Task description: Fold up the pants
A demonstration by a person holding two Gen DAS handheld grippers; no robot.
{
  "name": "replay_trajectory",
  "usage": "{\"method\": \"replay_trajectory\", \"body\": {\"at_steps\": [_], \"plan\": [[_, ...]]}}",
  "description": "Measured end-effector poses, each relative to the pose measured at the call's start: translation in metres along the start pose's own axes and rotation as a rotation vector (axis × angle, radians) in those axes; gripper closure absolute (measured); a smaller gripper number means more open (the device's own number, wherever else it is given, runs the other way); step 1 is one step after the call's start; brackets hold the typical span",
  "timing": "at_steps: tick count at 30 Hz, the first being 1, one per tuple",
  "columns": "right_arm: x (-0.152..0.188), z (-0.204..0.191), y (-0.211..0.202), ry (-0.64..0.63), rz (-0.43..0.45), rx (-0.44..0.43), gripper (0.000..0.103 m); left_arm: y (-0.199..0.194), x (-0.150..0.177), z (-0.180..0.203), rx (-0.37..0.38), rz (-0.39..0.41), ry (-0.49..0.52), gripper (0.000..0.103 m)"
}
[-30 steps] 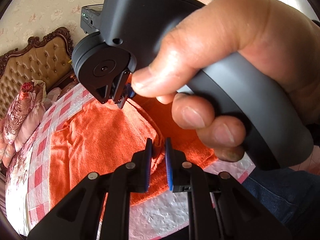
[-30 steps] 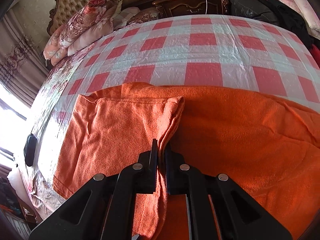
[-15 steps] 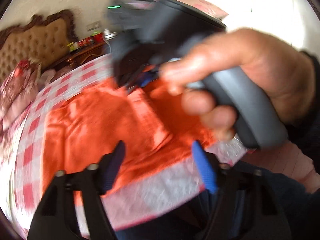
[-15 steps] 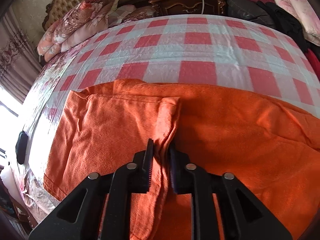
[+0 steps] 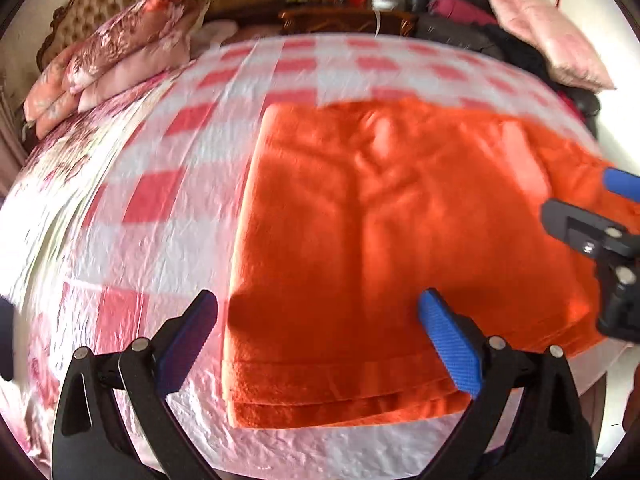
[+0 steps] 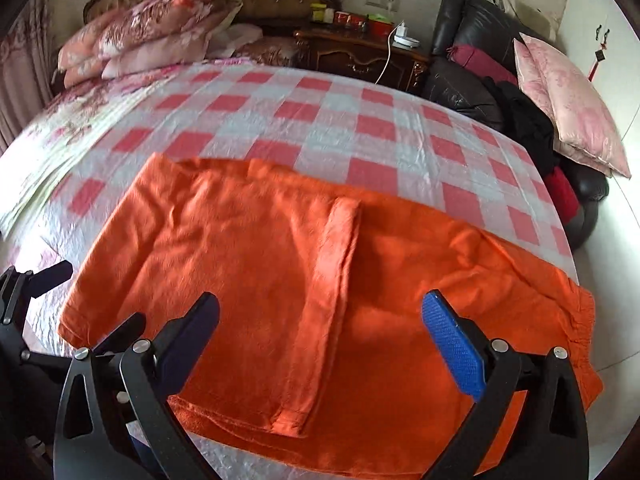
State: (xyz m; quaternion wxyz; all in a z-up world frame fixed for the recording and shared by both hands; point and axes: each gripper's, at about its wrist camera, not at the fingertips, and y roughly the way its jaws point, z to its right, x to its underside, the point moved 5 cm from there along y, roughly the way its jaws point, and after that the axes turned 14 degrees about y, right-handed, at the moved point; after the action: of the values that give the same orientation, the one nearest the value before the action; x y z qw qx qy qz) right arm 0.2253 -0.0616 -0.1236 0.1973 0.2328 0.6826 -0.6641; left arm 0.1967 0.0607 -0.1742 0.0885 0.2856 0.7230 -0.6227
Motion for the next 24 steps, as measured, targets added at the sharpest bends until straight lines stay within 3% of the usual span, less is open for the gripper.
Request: {"method": "replay_trajectory", "body": {"at_steps": [2,6,10,11,13,15,17,20,23,24], "plan": [[0.009,-0.006,0.007,0.004,-0.024,0.014,0.005,-0.005,0.008,-0.005,0.013,0.073,-0.024,0.001],[0.015,-0.012,0.015,-0.022,-0.019,0.104,0.005,0.000,0.020,-0.015,0.064,0.102,-0.052,0.001],[0.020,-0.014,0.025,0.016,-0.074,0.037,0.005,-0.001,0.025,-0.027,0.020,0.078,-0.068,0.001],[0.022,-0.014,0.028,0.019,-0.085,0.022,0.005,-0.003,0.025,-0.032,-0.015,0.067,-0.066,0.001],[0.028,-0.012,0.036,0.036,-0.127,-0.001,0.005,-0.009,0.018,-0.046,-0.161,0.074,-0.033,0.008],[0.034,-0.007,0.041,0.072,-0.160,-0.030,0.005,-0.012,0.005,-0.063,-0.202,0.098,-0.036,0.025],[0.035,-0.004,0.041,0.086,-0.174,-0.052,0.005,-0.012,-0.018,-0.075,-0.108,0.150,-0.054,0.035],[0.036,-0.007,0.040,0.071,-0.163,-0.041,0.005,0.005,-0.057,-0.071,0.014,0.174,0.034,0.036],[0.037,-0.007,0.040,0.066,-0.158,-0.038,0.005,0.037,-0.083,-0.057,0.065,0.147,0.153,0.036],[0.037,-0.007,0.040,0.063,-0.159,-0.043,0.005,0.051,-0.088,-0.059,0.044,0.116,0.178,0.036]]}}
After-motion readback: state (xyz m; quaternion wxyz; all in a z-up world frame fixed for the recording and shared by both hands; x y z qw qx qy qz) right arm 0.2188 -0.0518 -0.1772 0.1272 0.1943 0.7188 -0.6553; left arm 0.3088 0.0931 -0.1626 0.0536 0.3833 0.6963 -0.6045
